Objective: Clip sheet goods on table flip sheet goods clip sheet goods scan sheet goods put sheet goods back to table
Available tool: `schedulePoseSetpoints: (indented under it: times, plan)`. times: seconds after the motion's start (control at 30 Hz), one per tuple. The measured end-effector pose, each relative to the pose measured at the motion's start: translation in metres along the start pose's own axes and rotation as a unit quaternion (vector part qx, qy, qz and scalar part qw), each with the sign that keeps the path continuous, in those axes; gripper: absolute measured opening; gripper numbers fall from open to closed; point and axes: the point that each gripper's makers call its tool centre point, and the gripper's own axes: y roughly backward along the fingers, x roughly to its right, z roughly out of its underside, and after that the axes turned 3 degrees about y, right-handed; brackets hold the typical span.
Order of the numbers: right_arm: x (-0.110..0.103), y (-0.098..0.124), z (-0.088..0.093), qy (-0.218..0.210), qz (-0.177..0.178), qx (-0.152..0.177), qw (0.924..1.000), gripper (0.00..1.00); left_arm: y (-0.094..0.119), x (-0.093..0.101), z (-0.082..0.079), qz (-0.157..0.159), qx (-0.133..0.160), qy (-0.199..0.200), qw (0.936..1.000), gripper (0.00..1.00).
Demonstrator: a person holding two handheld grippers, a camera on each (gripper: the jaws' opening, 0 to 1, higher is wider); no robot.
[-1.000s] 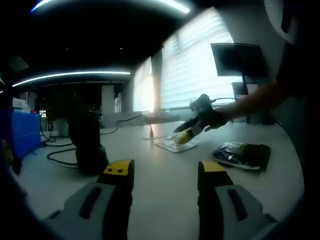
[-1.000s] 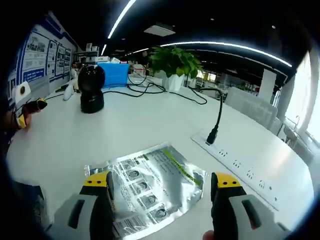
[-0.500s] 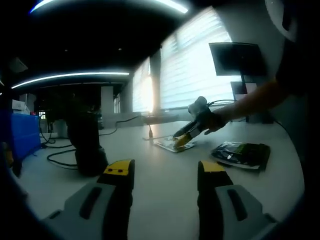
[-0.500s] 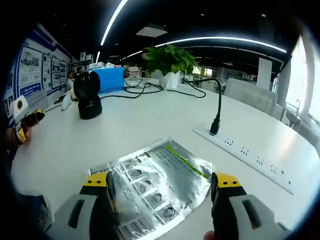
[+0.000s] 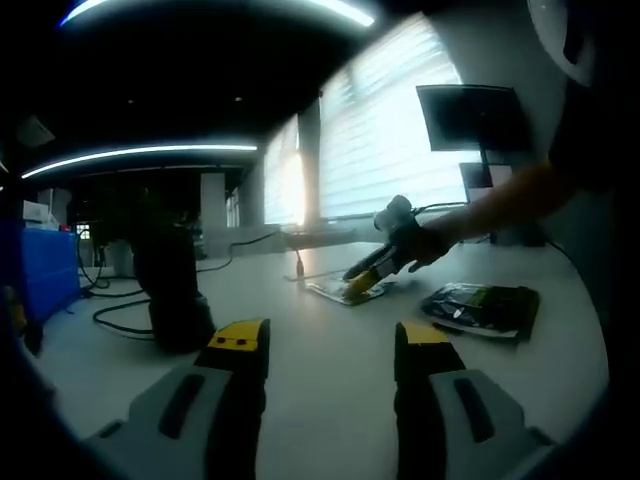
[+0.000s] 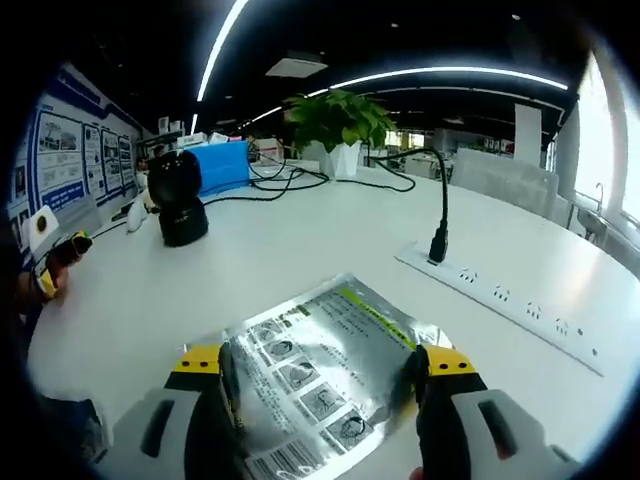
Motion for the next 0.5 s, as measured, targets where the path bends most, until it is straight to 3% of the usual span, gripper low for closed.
schedulePoseSetpoints:
  times: [0.5]
  plan:
    - [-0.0084, 0.0015, -0.0007, -0.005, 0.002, 0.006, 1.0000, 0.70, 0.0020, -0.0047, -0.0038, -0.008, 0.010, 0.013, 0.9998, 0.43]
